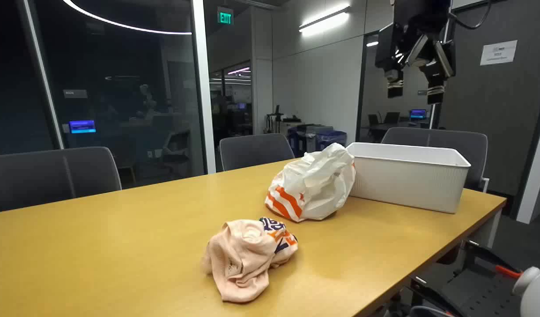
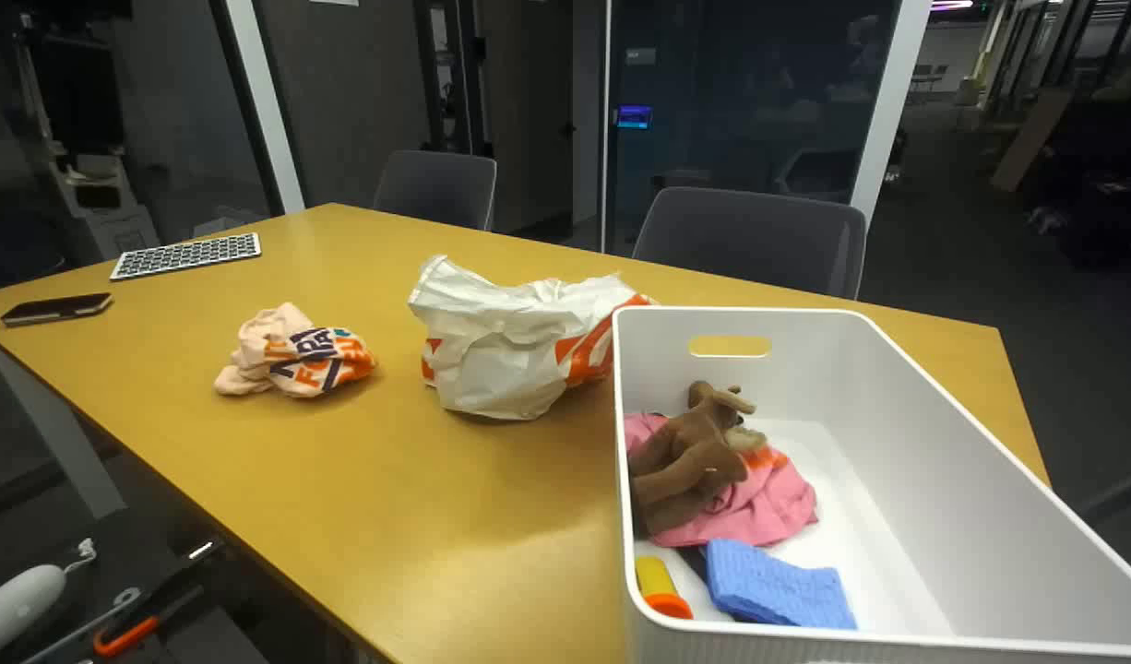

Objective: Pick up the cloth in the bag and put it the box and pick up the cloth on the table and put it in the bag

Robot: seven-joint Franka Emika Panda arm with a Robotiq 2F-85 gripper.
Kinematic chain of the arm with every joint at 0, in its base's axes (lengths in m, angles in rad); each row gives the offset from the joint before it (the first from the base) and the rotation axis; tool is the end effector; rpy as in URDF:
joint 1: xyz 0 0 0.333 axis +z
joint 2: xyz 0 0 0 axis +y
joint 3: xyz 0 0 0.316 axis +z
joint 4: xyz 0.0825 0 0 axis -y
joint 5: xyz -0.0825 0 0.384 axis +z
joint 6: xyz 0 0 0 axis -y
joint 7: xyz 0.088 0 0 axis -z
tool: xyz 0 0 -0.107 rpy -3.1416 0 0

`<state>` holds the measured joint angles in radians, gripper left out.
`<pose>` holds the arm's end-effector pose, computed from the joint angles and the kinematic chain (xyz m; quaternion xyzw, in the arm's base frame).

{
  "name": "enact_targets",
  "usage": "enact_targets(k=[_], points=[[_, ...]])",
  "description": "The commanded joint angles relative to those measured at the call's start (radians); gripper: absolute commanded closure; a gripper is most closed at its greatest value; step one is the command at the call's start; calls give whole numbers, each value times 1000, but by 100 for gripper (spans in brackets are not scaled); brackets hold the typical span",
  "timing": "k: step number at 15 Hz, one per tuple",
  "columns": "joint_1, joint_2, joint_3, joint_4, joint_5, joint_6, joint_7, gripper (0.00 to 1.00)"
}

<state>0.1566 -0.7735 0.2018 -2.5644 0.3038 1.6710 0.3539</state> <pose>0.2788 0.1413 0.4921 -0.9933 0.0552 0.0847 0.0553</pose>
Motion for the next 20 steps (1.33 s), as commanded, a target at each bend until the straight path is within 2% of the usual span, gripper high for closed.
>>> enact_targets(k=[1,7,11,15,20], points=[[-18,-2,13,4,8,-4,-10,0],[-16,16,12,7,8,12,-29,0],[-38,129,28,7,-39,169,-76,0],[-67,297,37,49,-183,350,-100,0],[-106,488,30,200,-414,439,-65,0]])
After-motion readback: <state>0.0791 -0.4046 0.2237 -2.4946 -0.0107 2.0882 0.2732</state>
